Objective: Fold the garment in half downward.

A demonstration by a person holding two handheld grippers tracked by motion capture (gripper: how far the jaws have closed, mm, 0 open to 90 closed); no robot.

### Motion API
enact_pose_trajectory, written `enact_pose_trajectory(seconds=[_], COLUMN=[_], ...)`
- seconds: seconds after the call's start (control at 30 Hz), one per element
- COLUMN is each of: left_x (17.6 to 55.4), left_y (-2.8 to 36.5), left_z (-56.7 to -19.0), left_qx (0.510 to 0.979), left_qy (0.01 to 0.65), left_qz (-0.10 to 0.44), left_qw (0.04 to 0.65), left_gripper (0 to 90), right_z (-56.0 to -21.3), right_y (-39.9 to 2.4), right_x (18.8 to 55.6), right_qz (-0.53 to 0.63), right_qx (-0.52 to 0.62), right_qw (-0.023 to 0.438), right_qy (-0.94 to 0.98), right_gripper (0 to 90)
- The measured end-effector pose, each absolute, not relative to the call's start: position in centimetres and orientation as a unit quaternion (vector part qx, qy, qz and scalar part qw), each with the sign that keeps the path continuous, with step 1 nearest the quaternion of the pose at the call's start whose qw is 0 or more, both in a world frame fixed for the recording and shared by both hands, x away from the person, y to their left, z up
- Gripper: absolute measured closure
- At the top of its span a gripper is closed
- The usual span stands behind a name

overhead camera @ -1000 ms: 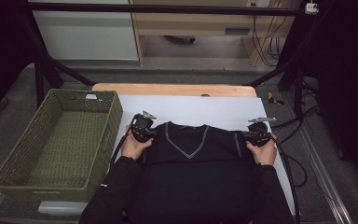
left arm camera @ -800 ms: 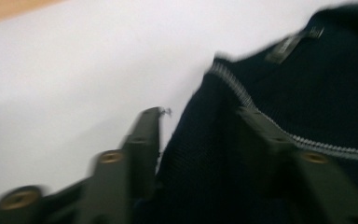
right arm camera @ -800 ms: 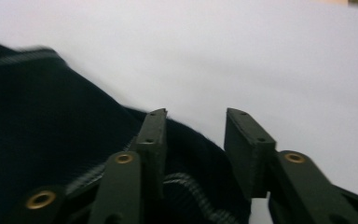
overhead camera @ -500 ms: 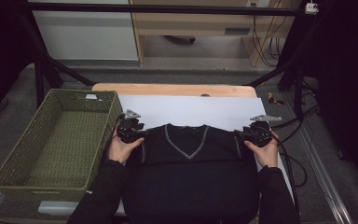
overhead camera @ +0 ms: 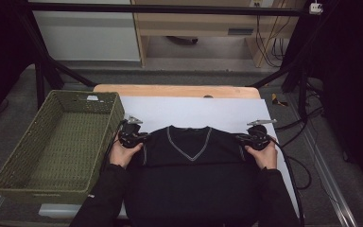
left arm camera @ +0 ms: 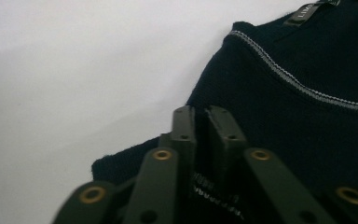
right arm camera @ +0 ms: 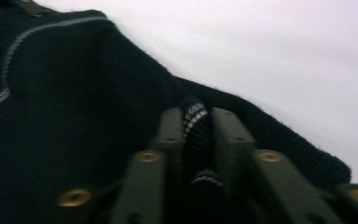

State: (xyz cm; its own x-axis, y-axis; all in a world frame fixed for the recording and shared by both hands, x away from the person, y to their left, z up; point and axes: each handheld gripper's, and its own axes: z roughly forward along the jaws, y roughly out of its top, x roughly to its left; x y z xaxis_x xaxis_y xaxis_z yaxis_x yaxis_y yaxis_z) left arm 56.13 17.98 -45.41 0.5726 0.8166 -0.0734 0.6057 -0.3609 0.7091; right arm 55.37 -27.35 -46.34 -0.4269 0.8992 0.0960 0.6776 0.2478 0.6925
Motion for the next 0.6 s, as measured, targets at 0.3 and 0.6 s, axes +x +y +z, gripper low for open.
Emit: enact_pose_trajectory(seconds=[0.3, 0.6], left_x=[55.0, 50.8], left_y=[18.2, 17.7], left_z=[-43.8, -40.2], left_qx=[0.803, 0.804], left_qy=[0.431, 0.395], left_qz=[0.167, 0.187], left_qw=[0.376, 0.403], left_gripper=[89.8, 90.0], right_z=[-44.6, -41.4], right_y=[-27.6, -27.9], right_x=[54.4, 51.5], right_qz=[0.381, 0.436], right_qx=[0.489, 0.455], right_qw=[0.19, 0.208], right_qy=[0.762, 0.748], right_gripper=[80.9, 81.2])
